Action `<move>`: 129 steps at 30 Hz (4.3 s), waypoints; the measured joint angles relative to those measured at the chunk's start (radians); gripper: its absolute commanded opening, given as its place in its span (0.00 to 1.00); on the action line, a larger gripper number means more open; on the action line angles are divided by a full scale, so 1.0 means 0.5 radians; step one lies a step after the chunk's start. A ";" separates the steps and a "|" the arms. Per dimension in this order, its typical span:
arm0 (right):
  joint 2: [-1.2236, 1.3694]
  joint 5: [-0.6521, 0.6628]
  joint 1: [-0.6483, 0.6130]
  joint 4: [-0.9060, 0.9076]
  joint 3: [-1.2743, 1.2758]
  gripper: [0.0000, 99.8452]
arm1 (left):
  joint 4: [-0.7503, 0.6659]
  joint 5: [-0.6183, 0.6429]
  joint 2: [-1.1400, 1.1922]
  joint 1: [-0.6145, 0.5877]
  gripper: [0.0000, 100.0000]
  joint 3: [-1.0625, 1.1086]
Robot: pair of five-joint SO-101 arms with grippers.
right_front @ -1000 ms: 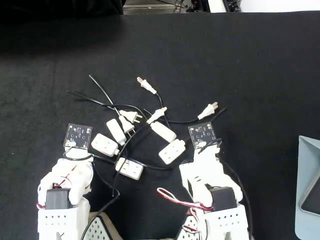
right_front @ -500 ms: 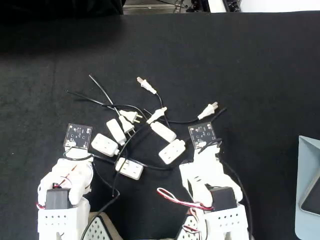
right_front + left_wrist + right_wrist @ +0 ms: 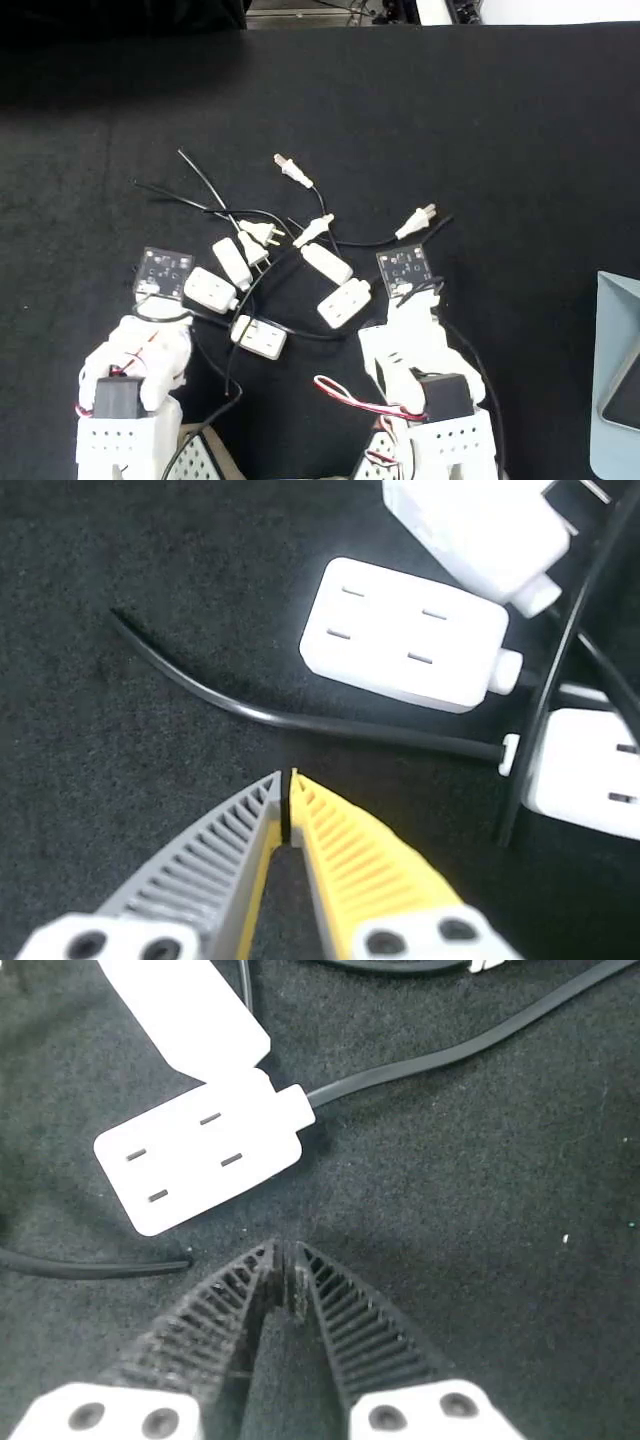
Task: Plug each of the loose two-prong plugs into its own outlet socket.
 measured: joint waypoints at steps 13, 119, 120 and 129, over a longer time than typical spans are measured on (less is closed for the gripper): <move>0.000 0.012 0.273 -0.009 -0.058 0.01 | -0.077 0.000 -0.003 0.012 0.03 -0.126; 4.499 2.602 0.255 0.442 -3.784 0.20 | -0.089 -0.003 0.000 -0.733 0.23 -0.193; 4.499 2.661 0.270 0.414 -3.756 0.20 | -0.089 -0.003 0.000 -0.733 0.23 -0.193; 4.603 2.894 0.439 0.209 -3.667 0.20 | -0.089 -0.003 0.000 -0.733 0.23 -0.193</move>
